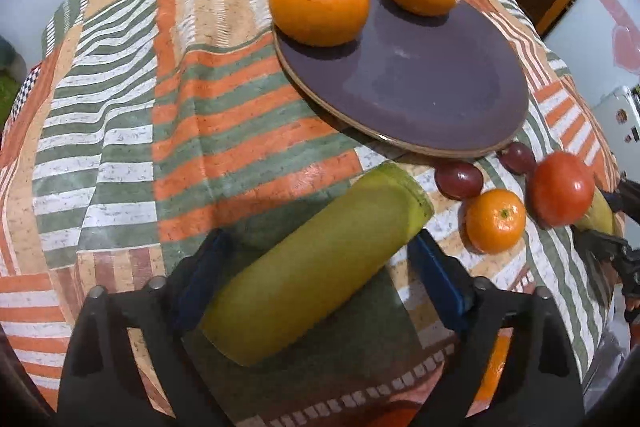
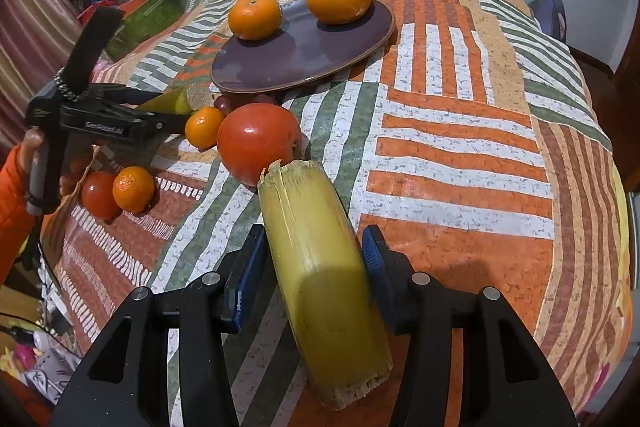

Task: Organize fruits
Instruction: 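Grasp a yellow corn cob with the right tool while the left tool grasps the other cob, then lift both corn cobs and carry them toward the purple plate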

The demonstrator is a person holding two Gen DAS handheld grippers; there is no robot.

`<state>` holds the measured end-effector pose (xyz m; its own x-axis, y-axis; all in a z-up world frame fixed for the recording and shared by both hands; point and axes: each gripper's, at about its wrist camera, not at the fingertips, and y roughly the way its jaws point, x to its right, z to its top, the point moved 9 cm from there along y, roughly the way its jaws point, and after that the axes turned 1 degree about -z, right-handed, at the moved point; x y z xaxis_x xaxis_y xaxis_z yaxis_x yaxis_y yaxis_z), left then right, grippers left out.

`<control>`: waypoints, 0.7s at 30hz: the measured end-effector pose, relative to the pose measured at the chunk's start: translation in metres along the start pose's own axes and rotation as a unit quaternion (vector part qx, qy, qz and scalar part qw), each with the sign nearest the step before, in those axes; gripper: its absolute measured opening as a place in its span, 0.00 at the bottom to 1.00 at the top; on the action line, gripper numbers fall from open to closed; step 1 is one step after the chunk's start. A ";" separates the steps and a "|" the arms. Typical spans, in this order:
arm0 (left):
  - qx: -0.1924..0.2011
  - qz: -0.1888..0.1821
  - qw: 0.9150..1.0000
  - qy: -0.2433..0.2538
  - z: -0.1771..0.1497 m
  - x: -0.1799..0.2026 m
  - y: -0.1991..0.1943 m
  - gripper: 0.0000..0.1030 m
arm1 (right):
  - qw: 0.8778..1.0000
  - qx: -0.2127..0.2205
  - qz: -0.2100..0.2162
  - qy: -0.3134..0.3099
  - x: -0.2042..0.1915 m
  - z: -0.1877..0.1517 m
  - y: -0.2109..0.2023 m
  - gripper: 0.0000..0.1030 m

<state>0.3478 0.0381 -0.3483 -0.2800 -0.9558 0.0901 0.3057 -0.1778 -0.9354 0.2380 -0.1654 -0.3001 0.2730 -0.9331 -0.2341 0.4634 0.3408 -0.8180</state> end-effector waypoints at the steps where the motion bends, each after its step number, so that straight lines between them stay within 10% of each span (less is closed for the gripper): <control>1: 0.007 0.003 1.000 -0.006 0.001 -0.002 -0.003 0.71 | 1.000 0.002 -0.001 0.000 0.000 0.000 -0.001 0.44; 11: 0.012 0.016 0.997 -0.076 -0.011 -0.027 -0.021 0.45 | 0.996 0.033 -0.072 0.028 0.029 0.015 -0.010 0.38; 21: 0.014 0.007 0.996 -0.083 -0.012 -0.024 -0.014 0.44 | 0.998 0.002 -0.049 0.036 0.034 0.013 -0.003 0.38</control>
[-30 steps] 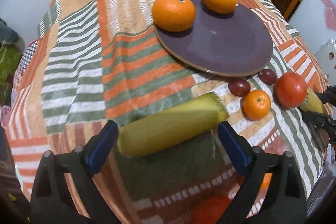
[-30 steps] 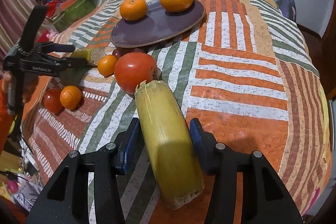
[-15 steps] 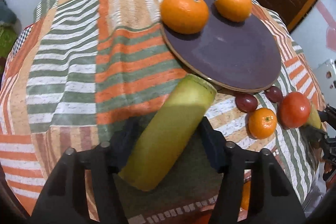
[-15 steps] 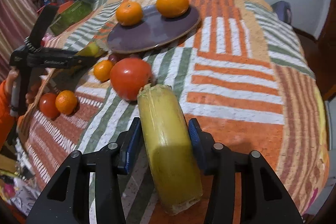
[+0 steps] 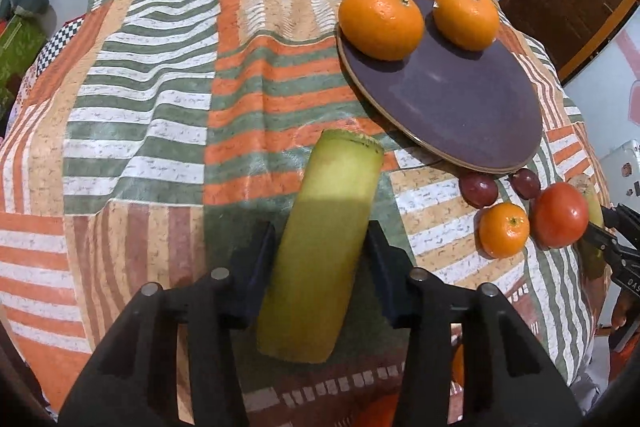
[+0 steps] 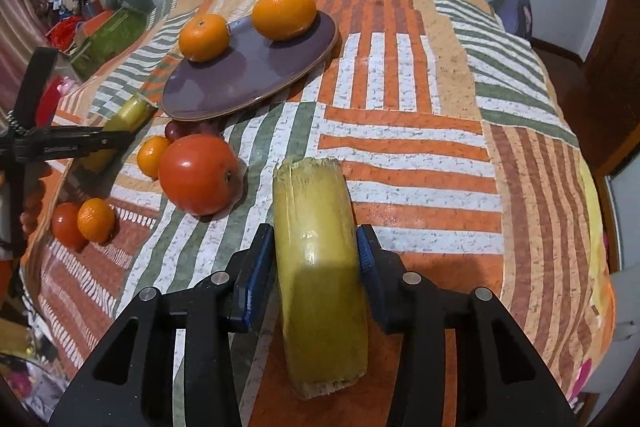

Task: Organize fruits
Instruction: 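Lift both corn cobs and carry them toward the purple plate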

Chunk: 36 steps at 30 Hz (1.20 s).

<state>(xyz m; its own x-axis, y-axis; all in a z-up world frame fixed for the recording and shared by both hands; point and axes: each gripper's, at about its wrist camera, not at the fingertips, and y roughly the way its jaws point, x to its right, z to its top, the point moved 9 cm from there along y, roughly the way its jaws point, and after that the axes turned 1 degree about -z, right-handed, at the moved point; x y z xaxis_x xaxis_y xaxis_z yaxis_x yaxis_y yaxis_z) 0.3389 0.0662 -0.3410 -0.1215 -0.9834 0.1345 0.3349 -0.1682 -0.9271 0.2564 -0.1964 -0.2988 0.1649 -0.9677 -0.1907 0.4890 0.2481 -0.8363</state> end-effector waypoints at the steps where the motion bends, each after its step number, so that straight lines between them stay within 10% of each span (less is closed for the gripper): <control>1: 0.001 0.000 1.000 0.000 0.002 0.001 0.002 0.44 | 1.000 -0.004 0.001 -0.001 0.000 -0.002 0.001 0.38; 36: 0.110 -0.047 0.992 0.025 0.056 0.054 -0.062 0.35 | 0.992 0.122 -0.015 -0.037 -0.013 0.093 -0.021 0.35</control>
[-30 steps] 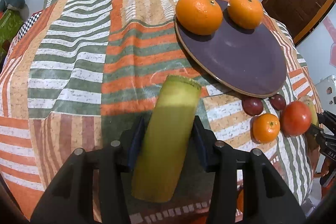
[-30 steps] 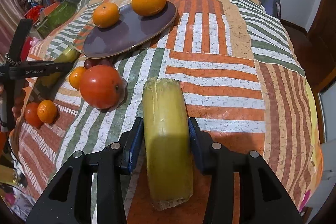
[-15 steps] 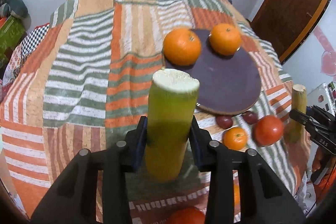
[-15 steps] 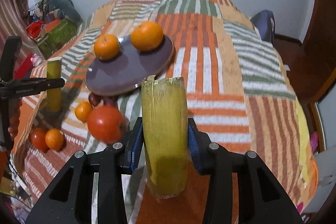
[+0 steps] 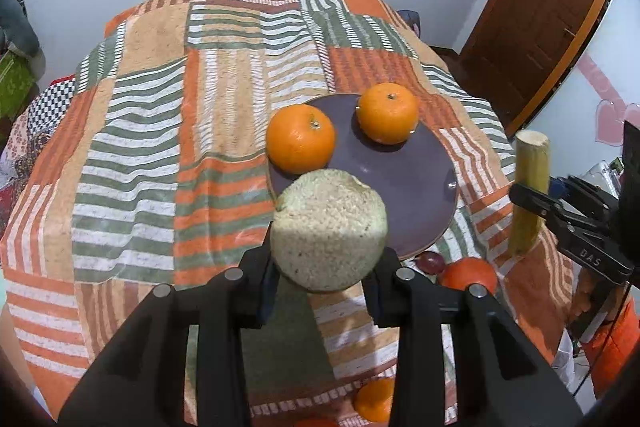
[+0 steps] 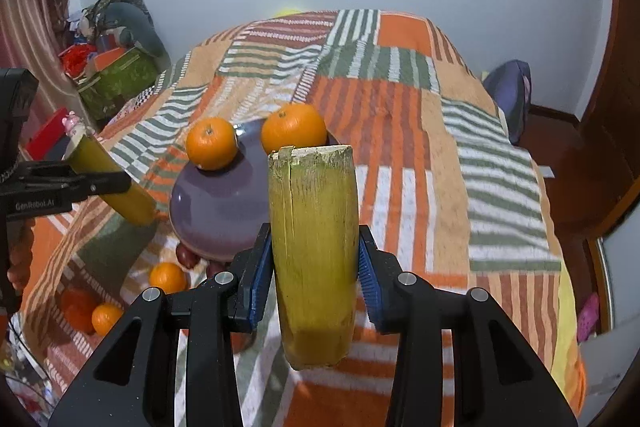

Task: Organize fruits
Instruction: 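Lift both corn cobs and carry them toward the purple plate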

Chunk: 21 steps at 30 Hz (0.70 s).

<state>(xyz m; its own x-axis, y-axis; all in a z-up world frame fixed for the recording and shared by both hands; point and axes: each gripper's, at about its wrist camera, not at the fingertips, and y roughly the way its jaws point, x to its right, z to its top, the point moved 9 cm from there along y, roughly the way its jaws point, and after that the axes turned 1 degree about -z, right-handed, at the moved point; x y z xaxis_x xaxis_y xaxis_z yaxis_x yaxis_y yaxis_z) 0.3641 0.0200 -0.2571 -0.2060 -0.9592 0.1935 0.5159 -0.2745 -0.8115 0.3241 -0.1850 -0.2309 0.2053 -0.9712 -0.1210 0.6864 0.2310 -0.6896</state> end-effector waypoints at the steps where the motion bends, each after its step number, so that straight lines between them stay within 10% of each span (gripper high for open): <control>1: -0.001 -0.002 1.000 0.001 0.001 0.002 0.002 0.35 | 1.000 0.002 0.000 -0.002 -0.001 0.003 0.001 0.35; 21: -0.019 -0.033 0.998 0.045 0.020 0.042 0.044 0.34 | 0.999 0.008 0.028 -0.039 -0.029 0.037 0.042 0.35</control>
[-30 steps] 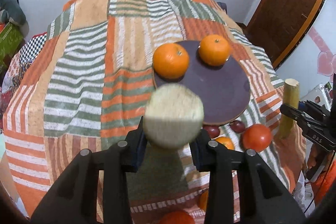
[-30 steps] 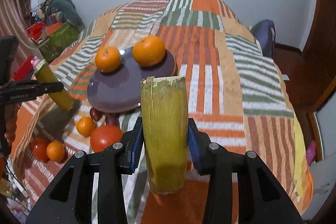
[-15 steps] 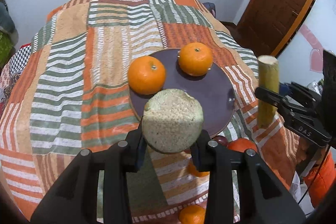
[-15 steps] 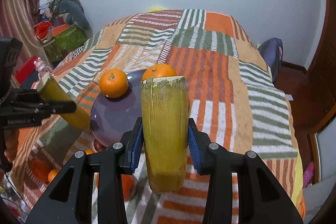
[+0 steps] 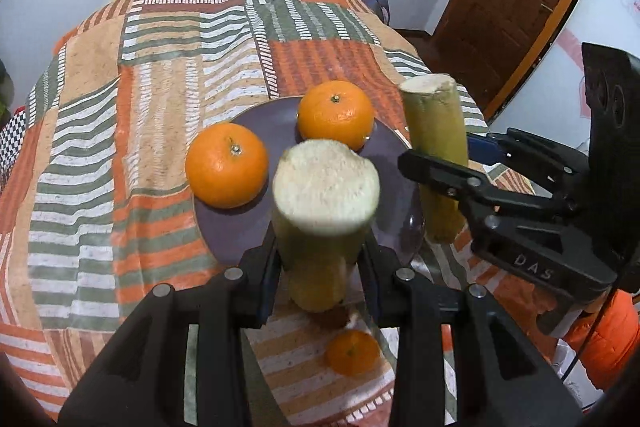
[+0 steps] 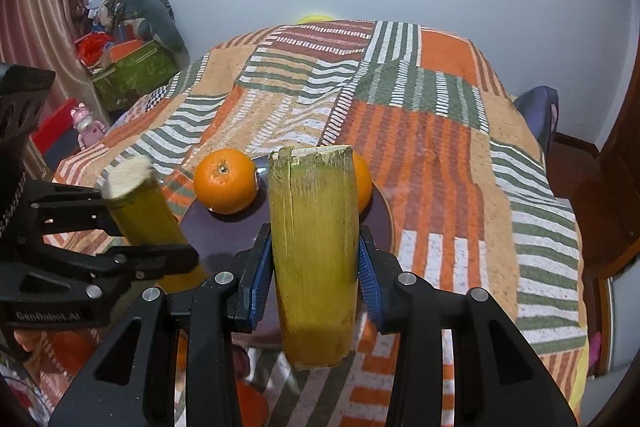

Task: Organize fruits
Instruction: 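Lift both corn cobs and carry them toward the purple plate, then lower both corn cobs onto the plate between the oranges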

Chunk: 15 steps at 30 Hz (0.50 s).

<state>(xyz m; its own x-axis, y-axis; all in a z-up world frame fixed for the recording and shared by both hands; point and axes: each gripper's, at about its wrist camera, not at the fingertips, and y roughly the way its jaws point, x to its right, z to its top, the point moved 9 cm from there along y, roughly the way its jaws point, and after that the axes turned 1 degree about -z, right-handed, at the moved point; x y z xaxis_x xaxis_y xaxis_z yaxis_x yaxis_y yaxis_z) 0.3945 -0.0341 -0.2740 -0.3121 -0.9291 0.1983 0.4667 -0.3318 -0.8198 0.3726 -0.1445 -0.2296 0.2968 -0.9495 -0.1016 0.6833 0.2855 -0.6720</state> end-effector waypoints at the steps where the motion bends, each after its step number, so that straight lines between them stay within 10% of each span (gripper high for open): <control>1: 0.000 0.000 1.000 -0.001 0.001 0.000 0.002 0.34 | 1.000 0.000 0.001 -0.001 -0.001 0.001 0.003 0.35; 15: -0.001 0.006 1.000 -0.005 0.012 -0.010 0.029 0.35 | 0.999 -0.026 0.024 -0.021 -0.009 0.005 0.031 0.35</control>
<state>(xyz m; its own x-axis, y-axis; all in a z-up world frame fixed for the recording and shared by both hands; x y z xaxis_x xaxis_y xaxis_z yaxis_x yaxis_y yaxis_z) 0.4212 -0.0367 -0.2927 -0.2987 -0.9345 0.1937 0.4687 -0.3204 -0.8232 0.3938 -0.1264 -0.2459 0.3575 -0.9281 -0.1039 0.6330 0.3226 -0.7038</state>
